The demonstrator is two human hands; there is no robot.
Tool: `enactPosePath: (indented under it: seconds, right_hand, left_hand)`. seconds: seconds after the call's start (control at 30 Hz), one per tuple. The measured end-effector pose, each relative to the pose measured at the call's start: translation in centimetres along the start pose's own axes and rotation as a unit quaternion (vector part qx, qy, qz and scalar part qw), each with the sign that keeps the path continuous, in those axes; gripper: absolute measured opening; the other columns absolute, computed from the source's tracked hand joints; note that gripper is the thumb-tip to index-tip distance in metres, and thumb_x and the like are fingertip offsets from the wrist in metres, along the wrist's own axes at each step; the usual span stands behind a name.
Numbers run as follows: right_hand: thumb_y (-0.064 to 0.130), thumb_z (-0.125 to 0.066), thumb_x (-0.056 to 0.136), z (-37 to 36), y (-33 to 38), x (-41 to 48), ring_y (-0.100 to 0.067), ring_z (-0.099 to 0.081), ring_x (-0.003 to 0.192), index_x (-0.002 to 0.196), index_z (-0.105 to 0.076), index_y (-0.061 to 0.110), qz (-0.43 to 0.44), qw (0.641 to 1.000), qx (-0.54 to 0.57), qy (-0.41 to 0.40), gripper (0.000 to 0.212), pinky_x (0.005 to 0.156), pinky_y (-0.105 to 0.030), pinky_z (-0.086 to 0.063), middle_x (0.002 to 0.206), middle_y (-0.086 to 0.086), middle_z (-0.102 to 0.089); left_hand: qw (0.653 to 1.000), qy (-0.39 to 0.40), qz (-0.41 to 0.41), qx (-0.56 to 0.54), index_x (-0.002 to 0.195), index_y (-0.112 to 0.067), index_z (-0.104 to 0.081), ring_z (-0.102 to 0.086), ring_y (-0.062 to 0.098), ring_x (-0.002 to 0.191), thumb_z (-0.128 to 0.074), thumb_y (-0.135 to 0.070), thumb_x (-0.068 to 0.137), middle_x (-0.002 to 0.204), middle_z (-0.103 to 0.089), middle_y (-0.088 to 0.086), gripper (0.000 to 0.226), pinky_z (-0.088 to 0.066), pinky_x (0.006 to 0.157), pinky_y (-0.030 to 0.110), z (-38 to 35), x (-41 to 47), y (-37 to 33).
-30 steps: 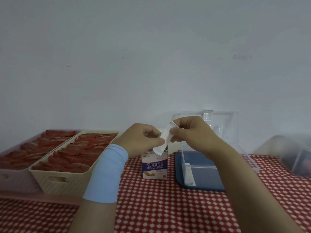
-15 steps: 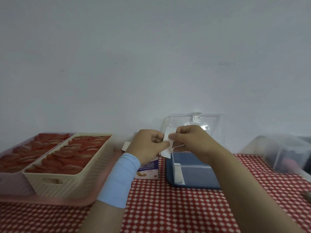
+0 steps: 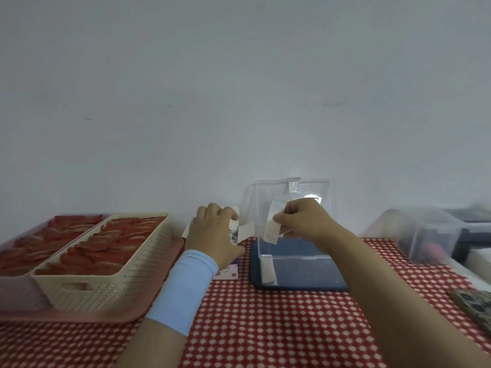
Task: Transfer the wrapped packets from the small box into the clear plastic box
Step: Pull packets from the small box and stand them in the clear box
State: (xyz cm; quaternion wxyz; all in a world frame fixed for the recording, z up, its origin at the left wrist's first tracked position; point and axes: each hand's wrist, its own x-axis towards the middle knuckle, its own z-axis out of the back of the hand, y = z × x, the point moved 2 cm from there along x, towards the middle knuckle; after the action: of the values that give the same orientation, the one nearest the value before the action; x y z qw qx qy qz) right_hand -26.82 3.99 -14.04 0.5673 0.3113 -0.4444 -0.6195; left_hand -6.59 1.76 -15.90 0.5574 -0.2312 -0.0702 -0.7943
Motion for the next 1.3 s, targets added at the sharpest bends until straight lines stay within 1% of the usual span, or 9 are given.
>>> enactPosePath:
  seconds: [0.1,0.2,0.43,0.6,0.7,0.77,0.9,1.03,1.3]
  right_hand:
    - [0.009,-0.067,0.093,-0.6,-0.4,0.1,-0.017,-0.075,0.071,0.086,-0.068,-0.004,0.004,1.000,-0.014,-0.008,0.015,0.071,-0.033,-0.063,0.082,-0.012,-0.075]
    - [0.011,-0.067,0.092,-1.5,-0.7,0.4,-0.026,-0.075,0.079,0.078,-0.067,0.002,0.009,1.000,-0.024,-0.012,0.017,0.077,-0.040,-0.063,0.080,-0.011,-0.075]
    - [0.012,-0.067,0.092,-2.0,-1.4,1.1,-0.022,-0.072,0.073,0.083,-0.071,0.003,0.007,0.999,-0.049,-0.016,0.014,0.074,-0.036,-0.063,0.078,-0.009,-0.074]
    - [0.007,-0.064,0.092,-1.4,-1.9,1.6,-0.012,-0.068,0.063,0.080,-0.070,0.005,-0.013,0.998,-0.061,-0.005,0.014,0.059,-0.024,-0.057,0.075,-0.006,-0.071]
    - [0.006,-0.063,0.092,-1.1,-2.4,2.1,-0.016,-0.071,0.067,0.089,-0.071,-0.002,-0.019,0.996,-0.089,-0.008,0.012,0.060,-0.026,-0.058,0.082,-0.010,-0.073]
    - [0.006,-0.063,0.091,-1.2,-2.8,2.6,-0.021,-0.073,0.074,0.090,-0.070,-0.004,-0.032,0.992,-0.121,0.001,0.012,0.063,-0.029,-0.059,0.088,-0.015,-0.074]
    - [0.007,-0.065,0.091,-1.8,-3.2,3.0,-0.020,-0.074,0.076,0.094,-0.069,0.001,-0.086,0.978,-0.178,0.062,0.009,0.063,-0.028,-0.060,0.089,-0.014,-0.074]
    - [0.012,-0.070,0.090,-2.7,-3.2,3.2,-0.016,-0.068,0.067,0.094,-0.067,0.004,-0.125,0.961,-0.216,0.121,0.009,0.054,-0.023,-0.053,0.086,-0.009,-0.071]
    - [0.010,-0.058,0.100,-5.0,-3.2,3.1,-0.028,-0.073,0.099,0.112,-0.065,-0.003,-0.235,0.922,-0.209,0.226,0.019,0.084,-0.035,-0.061,0.114,-0.022,-0.071]
  left_hand:
    - [0.992,0.107,0.006,0.066,0.149,-0.035,-0.026,-0.015,0.023,0.147,-0.080,-0.049,0.070,0.158,-0.021,-0.002,0.097,-0.021,0.117,0.039,-1.6,0.3,1.5]
    - [0.985,0.155,-0.011,0.071,0.155,-0.035,-0.016,-0.012,0.023,0.151,-0.078,-0.045,0.077,0.163,-0.017,-0.003,0.100,-0.021,0.119,0.042,-3.0,0.4,1.9]
    - [0.988,0.067,0.054,0.125,0.146,-0.033,-0.032,-0.039,0.024,0.135,-0.069,-0.058,0.079,0.149,-0.043,-0.003,0.080,-0.031,0.107,0.042,-4.6,0.9,1.9]
    - [0.987,0.074,0.064,0.128,0.151,-0.030,-0.023,-0.025,0.029,0.144,-0.069,-0.058,0.079,0.156,-0.032,0.003,0.090,-0.023,0.115,0.046,-4.4,1.6,1.6]
    - [1.000,-0.012,0.022,-0.019,0.135,-0.028,-0.049,-0.042,0.022,0.127,-0.063,-0.041,0.089,0.138,-0.050,0.000,0.050,-0.035,0.107,0.037,-2.3,1.7,-0.2]
    - [0.982,0.027,0.048,-0.178,0.104,-0.024,-0.064,-0.057,0.015,0.099,-0.060,-0.031,0.093,0.107,-0.065,-0.004,0.014,-0.047,0.090,0.030,-1.3,1.8,-1.3]
    - [0.946,0.190,0.096,-0.244,0.071,-0.014,-0.057,-0.056,0.019,0.067,-0.052,-0.029,0.096,0.071,-0.059,0.005,0.030,-0.051,0.074,0.033,-2.2,2.1,-3.1]
    - [0.918,0.233,0.135,-0.291,0.067,-0.009,-0.056,-0.062,0.027,0.071,-0.056,-0.016,0.087,0.069,-0.058,0.014,0.021,-0.056,0.076,0.036,-4.6,2.5,-2.7]
    - [0.858,0.262,0.174,-0.405,0.103,0.000,-0.072,-0.075,0.027,0.087,-0.064,-0.013,0.088,0.097,-0.075,0.017,0.021,-0.059,0.089,0.044,-6.4,2.8,-1.2]
